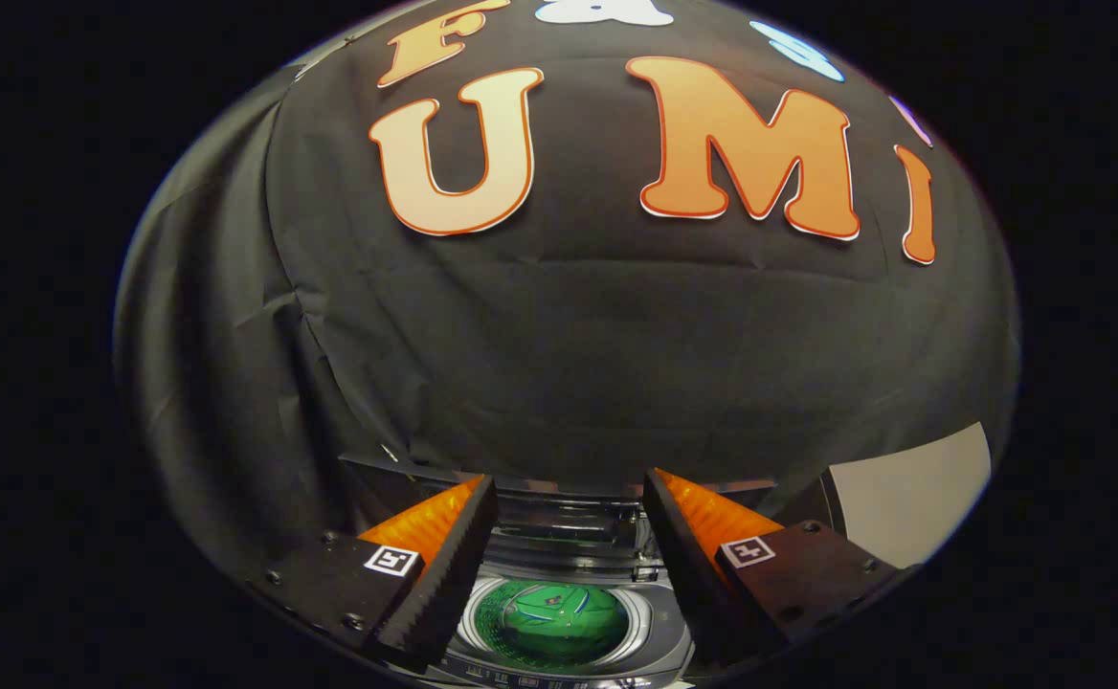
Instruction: Put the clothes into the washing machine and then close the washing machine lid.
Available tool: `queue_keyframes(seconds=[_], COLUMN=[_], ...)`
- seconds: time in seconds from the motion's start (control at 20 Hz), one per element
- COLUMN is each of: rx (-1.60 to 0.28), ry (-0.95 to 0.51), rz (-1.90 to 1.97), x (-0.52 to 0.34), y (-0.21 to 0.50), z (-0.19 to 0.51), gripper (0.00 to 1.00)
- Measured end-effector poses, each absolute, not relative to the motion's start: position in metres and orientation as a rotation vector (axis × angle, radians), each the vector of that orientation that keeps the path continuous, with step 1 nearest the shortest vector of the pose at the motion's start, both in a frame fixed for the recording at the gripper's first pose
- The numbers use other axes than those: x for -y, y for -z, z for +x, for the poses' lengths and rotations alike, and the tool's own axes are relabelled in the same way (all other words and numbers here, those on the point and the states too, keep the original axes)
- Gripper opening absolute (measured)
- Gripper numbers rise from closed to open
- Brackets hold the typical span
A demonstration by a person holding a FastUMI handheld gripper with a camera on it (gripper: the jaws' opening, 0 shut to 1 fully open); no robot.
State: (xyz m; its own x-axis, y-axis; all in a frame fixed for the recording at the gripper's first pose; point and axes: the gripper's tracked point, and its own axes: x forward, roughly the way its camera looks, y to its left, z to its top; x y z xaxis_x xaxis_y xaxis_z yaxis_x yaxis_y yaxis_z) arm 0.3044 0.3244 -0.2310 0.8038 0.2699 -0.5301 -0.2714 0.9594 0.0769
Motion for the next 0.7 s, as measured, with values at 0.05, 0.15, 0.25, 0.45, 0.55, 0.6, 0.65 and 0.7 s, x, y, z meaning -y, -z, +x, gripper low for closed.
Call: queue_keyframes(seconds=[0.05, 0.15, 0.25, 0.45, 0.55, 0.6, 0.65, 0.7], rx=[-0.570, -0.575, -0.583, -0.595, -0.609, -0.620, -0.591, -0.594], ry=[-0.290, -0.289, -0.287, -0.273, -0.263, -0.258, -0.255, -0.255], rz=[-0.004, 0.002, 0.009, 0.017, 0.033, 0.045, 0.049, 0.043], x=[-0.326, -0.327, -0.328, -0.326, -0.327, -0.327, -0.328, -0.327], y=[0.235, 0.241, 0.249, 0.260, 0.270, 0.276, 0.273, 0.277], z=[0.311, 0.323, 0.334, 0.347, 0.346, 0.345, 0.347, 0.347], gripper=[0.98, 0.98, 0.98, 0.99, 0.98, 0.99, 0.99, 0.99])
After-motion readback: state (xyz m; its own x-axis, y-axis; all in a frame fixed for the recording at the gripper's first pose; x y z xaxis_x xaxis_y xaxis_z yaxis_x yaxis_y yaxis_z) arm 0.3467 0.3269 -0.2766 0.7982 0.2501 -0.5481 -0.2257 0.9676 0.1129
